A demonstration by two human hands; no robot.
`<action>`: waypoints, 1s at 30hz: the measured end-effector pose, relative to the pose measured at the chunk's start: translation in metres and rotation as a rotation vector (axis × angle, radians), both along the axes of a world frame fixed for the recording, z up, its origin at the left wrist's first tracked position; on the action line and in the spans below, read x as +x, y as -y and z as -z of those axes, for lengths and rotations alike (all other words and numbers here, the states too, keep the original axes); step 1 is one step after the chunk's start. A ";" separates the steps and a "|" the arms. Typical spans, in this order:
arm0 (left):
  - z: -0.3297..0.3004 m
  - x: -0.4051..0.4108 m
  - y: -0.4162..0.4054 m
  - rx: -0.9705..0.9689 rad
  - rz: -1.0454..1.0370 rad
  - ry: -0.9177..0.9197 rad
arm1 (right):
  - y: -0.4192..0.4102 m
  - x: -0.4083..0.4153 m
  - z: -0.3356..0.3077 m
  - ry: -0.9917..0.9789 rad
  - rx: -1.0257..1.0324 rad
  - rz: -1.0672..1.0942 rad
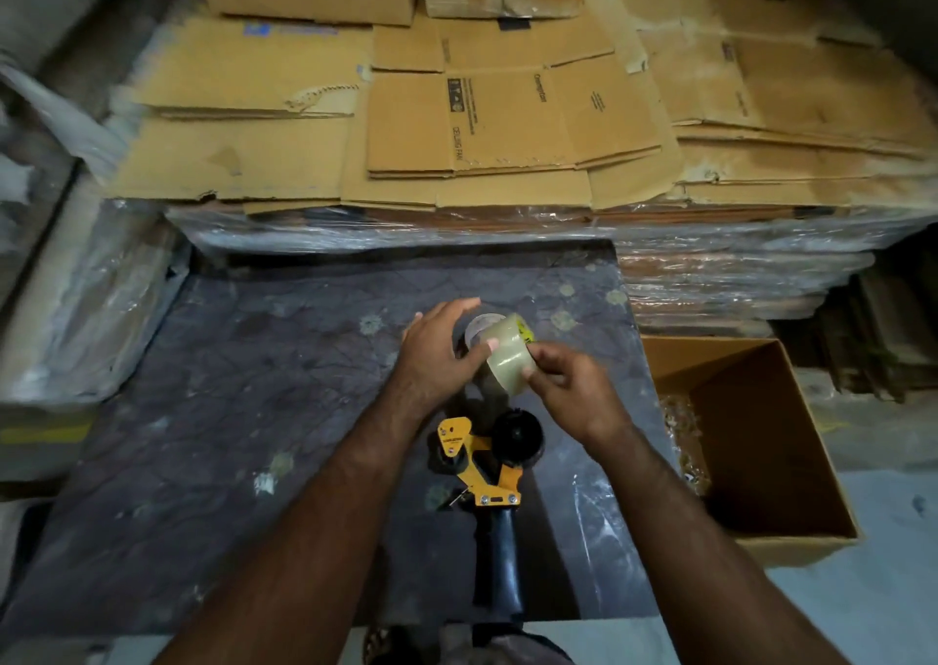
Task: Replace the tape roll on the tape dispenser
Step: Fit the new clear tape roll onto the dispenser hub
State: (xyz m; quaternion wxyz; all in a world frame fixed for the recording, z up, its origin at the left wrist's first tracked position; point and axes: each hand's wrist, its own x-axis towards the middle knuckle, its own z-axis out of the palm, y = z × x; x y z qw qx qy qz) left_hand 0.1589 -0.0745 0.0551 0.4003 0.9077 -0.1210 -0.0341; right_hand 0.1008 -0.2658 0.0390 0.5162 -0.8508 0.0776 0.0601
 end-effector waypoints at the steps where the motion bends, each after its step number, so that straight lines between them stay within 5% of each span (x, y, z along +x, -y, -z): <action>1: -0.004 -0.004 -0.008 -0.003 -0.015 0.030 | -0.007 -0.005 -0.004 -0.017 0.057 -0.002; 12: -0.046 -0.032 -0.075 0.051 0.070 0.329 | -0.085 -0.051 -0.060 -0.019 0.301 -0.025; 16: -0.059 -0.041 -0.087 -0.178 -0.008 0.189 | -0.107 -0.061 -0.071 0.009 0.339 0.098; 25: -0.038 -0.060 -0.096 -0.451 0.001 -0.215 | -0.120 -0.090 -0.051 0.094 -0.130 0.264; 30: -0.014 -0.065 -0.096 -0.262 0.248 -0.197 | -0.097 -0.091 -0.033 0.050 -0.420 0.177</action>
